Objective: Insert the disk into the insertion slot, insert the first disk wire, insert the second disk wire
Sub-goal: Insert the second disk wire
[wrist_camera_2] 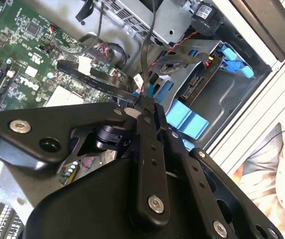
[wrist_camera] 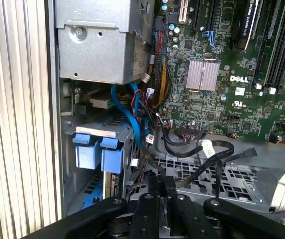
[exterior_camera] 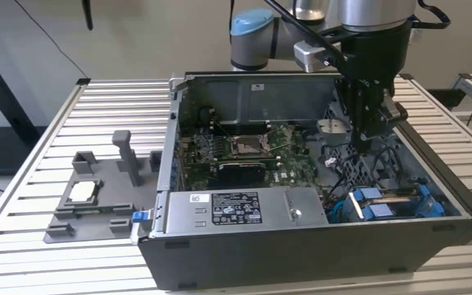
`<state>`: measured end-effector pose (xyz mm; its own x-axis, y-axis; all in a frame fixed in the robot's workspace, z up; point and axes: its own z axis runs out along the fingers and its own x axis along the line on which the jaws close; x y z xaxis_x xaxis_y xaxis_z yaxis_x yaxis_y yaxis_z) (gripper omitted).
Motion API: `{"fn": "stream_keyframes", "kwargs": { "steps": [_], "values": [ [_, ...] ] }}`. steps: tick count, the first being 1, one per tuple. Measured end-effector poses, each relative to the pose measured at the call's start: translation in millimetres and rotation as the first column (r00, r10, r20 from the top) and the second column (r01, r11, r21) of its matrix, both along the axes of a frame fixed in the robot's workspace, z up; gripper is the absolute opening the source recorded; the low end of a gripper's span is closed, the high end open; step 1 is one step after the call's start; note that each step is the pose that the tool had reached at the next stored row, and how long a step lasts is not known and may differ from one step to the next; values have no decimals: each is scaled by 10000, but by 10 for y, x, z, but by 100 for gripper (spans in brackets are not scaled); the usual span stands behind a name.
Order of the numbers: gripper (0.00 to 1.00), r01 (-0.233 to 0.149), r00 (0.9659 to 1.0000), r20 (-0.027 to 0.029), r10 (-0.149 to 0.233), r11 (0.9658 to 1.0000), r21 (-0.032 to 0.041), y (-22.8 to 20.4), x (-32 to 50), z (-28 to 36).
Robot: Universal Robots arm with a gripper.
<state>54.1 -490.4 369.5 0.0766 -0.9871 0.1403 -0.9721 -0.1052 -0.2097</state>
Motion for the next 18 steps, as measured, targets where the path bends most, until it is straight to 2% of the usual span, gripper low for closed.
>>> {"fn": "stream_keyframes", "kwargs": {
  "steps": [6, 7, 10, 11, 13, 14, 16, 18],
  "values": [
    [17, 0, 10000, 1, 0, 10000, -18, 1, 0, 0],
    [24, 1, 10000, 0, -1, 10000, -74, 2, 0, 1],
    [24, 3, 10000, 0, -3, 9996, -279, 19, 0, -1],
    [24, 2, 10000, 0, -2, 9993, -367, 22, 0, -3],
    [24, 3, 10000, 1, -3, 9980, -635, 30, 0, -6],
    [24, 1, 10000, 1, -1, 9977, -674, 30, 1, -7],
    [24, 2, 10000, 6, -2, 9976, -696, 30, 0, -8],
    [24, 7, 10000, 41, -3, 9971, -755, 30, -1, -12]
  ]
}}
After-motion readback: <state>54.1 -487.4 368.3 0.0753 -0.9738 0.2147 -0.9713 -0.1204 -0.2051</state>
